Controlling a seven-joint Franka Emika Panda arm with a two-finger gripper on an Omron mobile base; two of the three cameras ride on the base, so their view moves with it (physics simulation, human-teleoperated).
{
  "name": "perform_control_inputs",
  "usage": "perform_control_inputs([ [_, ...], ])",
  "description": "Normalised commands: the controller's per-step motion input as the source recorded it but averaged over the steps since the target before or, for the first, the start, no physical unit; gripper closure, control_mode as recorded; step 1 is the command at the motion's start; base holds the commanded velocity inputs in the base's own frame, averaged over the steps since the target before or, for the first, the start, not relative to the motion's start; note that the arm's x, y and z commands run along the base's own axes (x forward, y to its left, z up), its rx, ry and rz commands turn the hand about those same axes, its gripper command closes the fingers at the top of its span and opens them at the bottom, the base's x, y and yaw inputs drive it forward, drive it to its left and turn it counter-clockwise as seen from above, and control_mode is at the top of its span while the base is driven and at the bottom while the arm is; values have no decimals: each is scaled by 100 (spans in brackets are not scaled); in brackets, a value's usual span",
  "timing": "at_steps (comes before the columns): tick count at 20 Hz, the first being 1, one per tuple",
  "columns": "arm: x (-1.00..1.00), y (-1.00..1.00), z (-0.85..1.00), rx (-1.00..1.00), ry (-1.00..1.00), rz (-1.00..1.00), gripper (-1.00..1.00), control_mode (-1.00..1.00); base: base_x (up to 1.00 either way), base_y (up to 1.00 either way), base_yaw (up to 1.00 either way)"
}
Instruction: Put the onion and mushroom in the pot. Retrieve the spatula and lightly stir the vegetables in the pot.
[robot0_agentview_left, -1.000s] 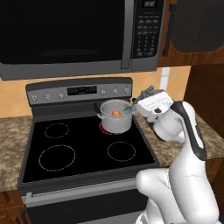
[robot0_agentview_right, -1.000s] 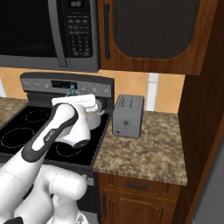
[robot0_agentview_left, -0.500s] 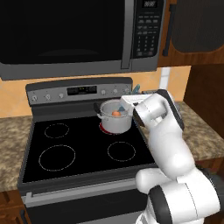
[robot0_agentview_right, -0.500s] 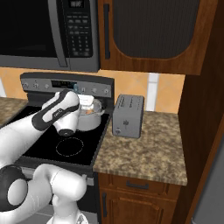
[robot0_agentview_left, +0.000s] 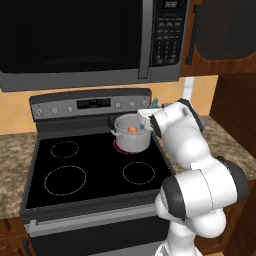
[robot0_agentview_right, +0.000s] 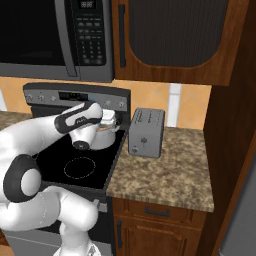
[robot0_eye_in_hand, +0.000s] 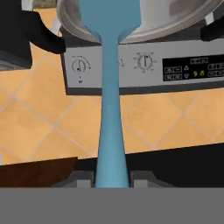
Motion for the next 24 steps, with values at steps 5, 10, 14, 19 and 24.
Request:
perform_control_inputs([
  [5,6,45,-31,0,14,-3,100,-100,0,0,0],
  [10,10,29,-24,0,4,-5,100,-100,0,0,0],
  [14,14,42,-42,19,1,0,100,-100,0,0,0],
  [19,21,19,-46,28,0,5,100,-100,0,0,0],
  [24,25,0,-26,2,0,0,100,-100,0,0,0],
])
